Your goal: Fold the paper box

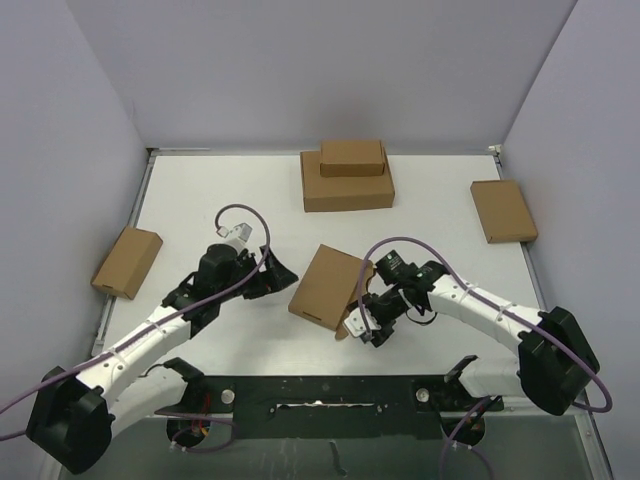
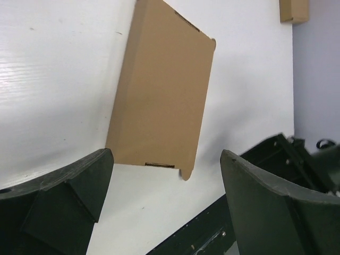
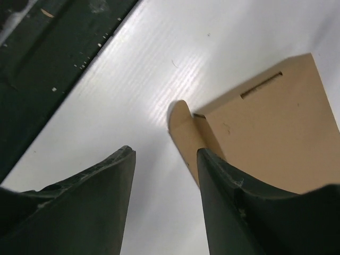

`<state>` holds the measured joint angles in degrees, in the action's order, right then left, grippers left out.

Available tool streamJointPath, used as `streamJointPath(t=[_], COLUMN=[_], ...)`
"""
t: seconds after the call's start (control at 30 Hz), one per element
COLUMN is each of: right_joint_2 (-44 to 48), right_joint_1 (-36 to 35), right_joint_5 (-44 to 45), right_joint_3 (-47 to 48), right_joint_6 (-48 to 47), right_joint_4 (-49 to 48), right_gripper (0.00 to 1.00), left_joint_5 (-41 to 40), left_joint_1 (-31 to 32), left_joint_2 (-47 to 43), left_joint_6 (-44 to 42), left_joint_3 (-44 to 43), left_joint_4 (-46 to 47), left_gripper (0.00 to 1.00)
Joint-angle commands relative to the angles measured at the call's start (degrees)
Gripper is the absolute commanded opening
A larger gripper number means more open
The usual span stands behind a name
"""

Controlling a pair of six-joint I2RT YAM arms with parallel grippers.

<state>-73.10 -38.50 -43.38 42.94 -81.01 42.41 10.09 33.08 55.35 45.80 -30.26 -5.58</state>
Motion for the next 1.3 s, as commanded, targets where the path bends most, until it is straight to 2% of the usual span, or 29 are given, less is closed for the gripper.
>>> streamJointPath(t=[0.0, 0.07, 0.13, 0.33, 0.4, 0.57, 0.73, 0.87, 1.13, 1.27], right_joint_2=[1.8, 2.0, 2.5, 3.3, 2.8, 1.1, -1.9, -5.3, -5.8, -7.8], right_joint_1=[-2.9, -3.1, -3.1, -4.8, -5.0, -5.5, -11.7, -17.3, -18.3, -20.2], right_joint_5=[-3.7, -2.9, -1.6, 5.2, 6.1, 7.4, 13.9, 20.3, 25.0, 28.1], right_joint_3=[1.9, 1.4, -0.2, -3.2, -3.4, -2.8, -2.7, -1.5, -1.9, -0.9], right_joint_6=[1.7, 3.2, 5.8, 13.5, 14.9, 22.4, 26.4, 27.7, 31.4, 32.7], right_joint_4=[2.5, 1.8, 0.1, -4.4, -6.1, -10.0, -14.3, -15.8, -19.1, -19.9], right_gripper=[0.5, 0.49, 0.49, 0.47, 0.42, 0.39, 0.38, 0.4, 0.4, 0.4], left_joint_5=[5.1, 9.6, 10.8, 12.3, 13.8, 18.7, 23.4, 22.9, 19.3, 18.8], left_joint_1=[-5.8, -8.0, -8.4, -8.9, -9.2, -10.4, -11.9, -11.9, -11.8, -11.8], left_joint_2=[1.6, 2.7, 4.6, 11.0, 13.5, 17.7, 21.1, 22.7, 24.1, 24.0], left_joint_6=[7.7, 12.4, 14.2, 5.6, 2.2, -2.1, -0.5, 2.1, 0.2, 1.3], left_joint_3=[-1.7, -0.1, -1.4, -9.6, -11.6, -13.0, -11.7, -9.4, -9.3, -6.1], left_joint_4=[5.9, 12.9, 13.8, 3.7, 0.9, -0.2, 3.5, 6.0, 5.6, 9.4], left_gripper=[0.81, 0.79, 0.78, 0.78, 0.78, 0.78, 0.77, 0.77, 0.77, 0.77])
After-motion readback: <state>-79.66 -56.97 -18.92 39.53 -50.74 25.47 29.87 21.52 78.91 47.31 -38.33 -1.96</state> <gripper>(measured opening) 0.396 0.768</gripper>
